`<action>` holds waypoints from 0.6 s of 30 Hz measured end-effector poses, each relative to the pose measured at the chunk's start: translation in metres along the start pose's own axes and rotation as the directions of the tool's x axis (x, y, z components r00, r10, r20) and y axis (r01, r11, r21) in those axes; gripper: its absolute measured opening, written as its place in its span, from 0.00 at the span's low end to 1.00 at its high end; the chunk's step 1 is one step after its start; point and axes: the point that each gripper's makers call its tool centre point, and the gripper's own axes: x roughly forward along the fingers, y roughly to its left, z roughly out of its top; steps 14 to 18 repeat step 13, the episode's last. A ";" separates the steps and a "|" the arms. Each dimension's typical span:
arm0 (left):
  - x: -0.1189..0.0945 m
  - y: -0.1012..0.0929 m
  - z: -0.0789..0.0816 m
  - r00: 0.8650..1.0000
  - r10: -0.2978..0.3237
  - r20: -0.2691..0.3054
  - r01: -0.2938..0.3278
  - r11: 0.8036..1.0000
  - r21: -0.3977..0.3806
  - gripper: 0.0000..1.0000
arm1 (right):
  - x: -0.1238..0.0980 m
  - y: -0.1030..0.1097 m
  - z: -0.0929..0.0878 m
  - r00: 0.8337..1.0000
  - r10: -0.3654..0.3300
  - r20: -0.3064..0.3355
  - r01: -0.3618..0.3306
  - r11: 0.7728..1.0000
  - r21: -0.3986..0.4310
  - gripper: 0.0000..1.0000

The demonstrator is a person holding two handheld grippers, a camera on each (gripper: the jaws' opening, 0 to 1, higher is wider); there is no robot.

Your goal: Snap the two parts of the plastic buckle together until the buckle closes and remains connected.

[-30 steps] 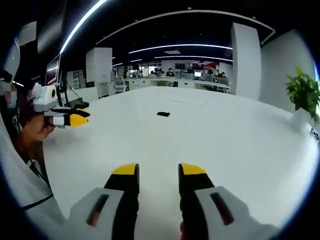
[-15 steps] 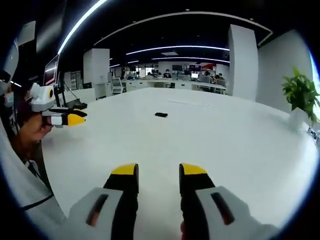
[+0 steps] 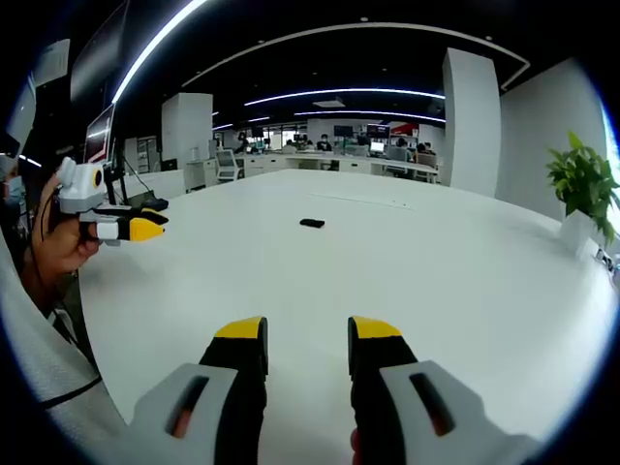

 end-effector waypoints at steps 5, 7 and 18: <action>0.000 0.001 -0.001 1.000 0.006 -0.006 -0.006 1.000 0.005 0.29 | 0.000 -0.001 -0.002 1.000 0.002 -0.005 -0.002 1.000 -0.002 0.33; 0.000 0.001 -0.003 1.000 0.010 -0.007 -0.010 1.000 0.003 0.29 | 0.001 -0.001 -0.002 1.000 0.002 -0.003 -0.002 1.000 0.000 0.33; -0.002 0.003 -0.004 1.000 0.019 -0.008 -0.019 1.000 0.000 0.29 | 0.002 -0.001 -0.004 1.000 0.008 -0.011 -0.008 1.000 0.002 0.33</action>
